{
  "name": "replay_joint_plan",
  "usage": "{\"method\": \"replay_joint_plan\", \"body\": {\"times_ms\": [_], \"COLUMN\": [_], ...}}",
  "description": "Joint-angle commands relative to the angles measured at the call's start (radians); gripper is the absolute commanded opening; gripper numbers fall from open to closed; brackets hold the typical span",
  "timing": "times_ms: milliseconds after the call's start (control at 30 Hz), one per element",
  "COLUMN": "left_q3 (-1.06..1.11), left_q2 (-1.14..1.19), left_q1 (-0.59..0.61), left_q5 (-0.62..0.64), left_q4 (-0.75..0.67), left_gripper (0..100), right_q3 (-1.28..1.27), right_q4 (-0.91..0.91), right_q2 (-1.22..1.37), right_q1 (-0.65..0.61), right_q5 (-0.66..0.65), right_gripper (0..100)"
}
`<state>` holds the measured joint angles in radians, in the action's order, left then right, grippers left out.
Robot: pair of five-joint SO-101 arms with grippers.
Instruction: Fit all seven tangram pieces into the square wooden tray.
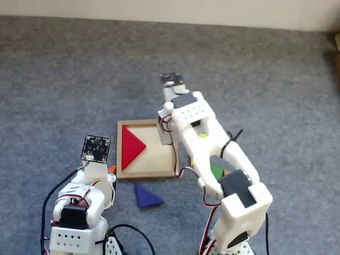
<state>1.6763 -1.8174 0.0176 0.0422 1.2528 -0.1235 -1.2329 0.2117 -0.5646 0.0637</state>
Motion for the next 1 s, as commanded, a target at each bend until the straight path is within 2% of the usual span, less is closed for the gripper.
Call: {"method": "replay_joint_plan", "body": {"times_ms": [0,100,300,500,733,967], "left_q3": [0.021,0.021,0.021,0.021,0.021,0.021], "left_q2": [0.001,0.001,0.001,0.001,0.001,0.001], "left_q1": [0.004,0.004,0.004,0.004,0.004,0.004], "left_q5": [0.009,0.009,0.009,0.009,0.009,0.009], "left_q4": [0.005,0.005,0.005,0.005,0.005,0.005], "left_gripper": [1,1,1,1,1,1], "right_q3": [0.068,0.07,0.062,0.068,0.071,0.071], "right_q4": [0.012,0.018,0.018,0.021,0.085,0.09], "right_q2": [-0.067,-0.065,-0.061,-0.024,0.183,0.22], "right_q1": [-0.01,0.045,0.125,0.182,0.228,0.226], "right_q5": [-0.044,-0.009,0.262,0.433,0.48,0.482], "right_gripper": [15.2,16.2,32.6,33.0,32.9,32.8]}}
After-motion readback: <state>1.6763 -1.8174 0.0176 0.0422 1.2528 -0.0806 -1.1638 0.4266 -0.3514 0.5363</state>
